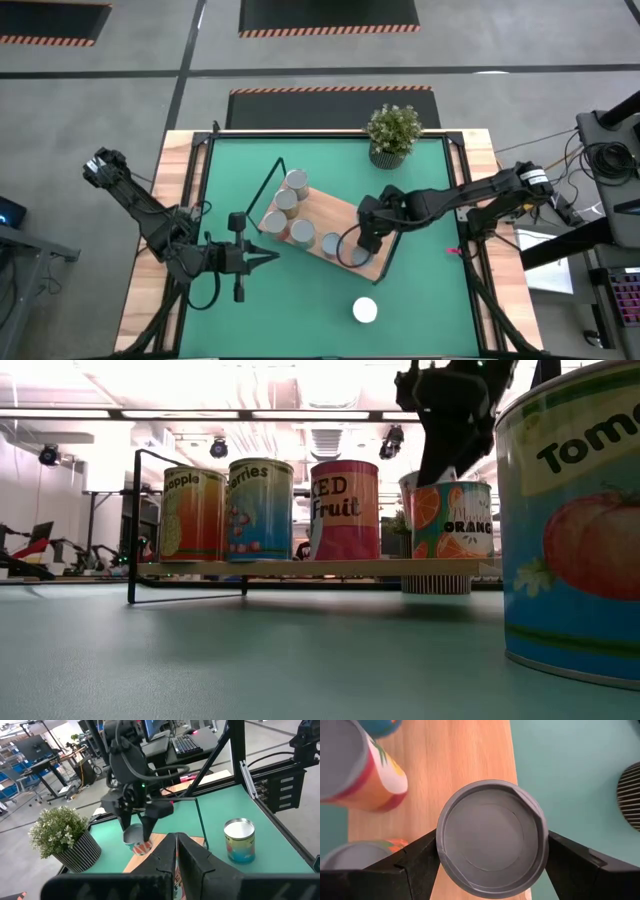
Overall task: Pick and place cans onto a shelf
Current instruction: Put the canned carrots on the shelf, then adjust the small canned oranges on the shelf, then put the canned tomatoes on the shelf
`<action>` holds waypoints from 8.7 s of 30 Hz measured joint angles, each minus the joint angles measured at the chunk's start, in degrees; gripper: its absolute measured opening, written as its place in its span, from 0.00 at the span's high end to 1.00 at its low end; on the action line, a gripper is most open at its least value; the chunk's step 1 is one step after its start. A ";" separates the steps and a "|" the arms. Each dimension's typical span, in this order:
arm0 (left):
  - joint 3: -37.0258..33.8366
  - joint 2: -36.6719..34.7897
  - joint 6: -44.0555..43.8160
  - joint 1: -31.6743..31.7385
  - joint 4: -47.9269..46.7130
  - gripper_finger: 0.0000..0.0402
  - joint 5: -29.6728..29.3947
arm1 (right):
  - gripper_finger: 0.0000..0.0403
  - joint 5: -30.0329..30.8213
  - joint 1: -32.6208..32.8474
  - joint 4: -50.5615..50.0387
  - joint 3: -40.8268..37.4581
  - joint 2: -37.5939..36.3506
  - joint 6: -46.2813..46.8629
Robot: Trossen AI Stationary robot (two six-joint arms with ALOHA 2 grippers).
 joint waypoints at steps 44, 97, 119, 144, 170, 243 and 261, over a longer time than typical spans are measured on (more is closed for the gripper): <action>0.00 0.07 0.00 0.00 -0.02 1.00 0.11 | 0.31 -5.43 -0.05 0.45 1.46 -0.17 0.73; 0.01 0.09 0.00 0.00 -0.04 1.00 0.18 | 0.98 -13.21 -2.67 7.37 -7.12 0.01 -0.18; 0.01 0.09 0.00 -0.02 -0.04 1.00 0.18 | 0.98 -13.37 -2.62 2.30 -2.92 0.10 -0.52; 0.03 0.09 0.00 -0.02 -0.21 1.00 0.21 | 0.98 -13.32 -2.12 -0.33 -1.89 4.01 -0.45; 0.03 0.09 -0.02 0.00 -0.28 1.00 0.20 | 0.98 -13.48 5.38 0.97 6.02 3.96 -0.45; 0.03 0.09 -0.98 -0.02 -0.89 1.00 0.22 | 0.98 -15.89 7.91 -5.39 13.21 14.23 -2.00; 0.03 0.09 -1.07 -0.02 -0.87 1.00 0.24 | 0.98 -14.53 11.01 -5.66 18.80 12.42 -1.23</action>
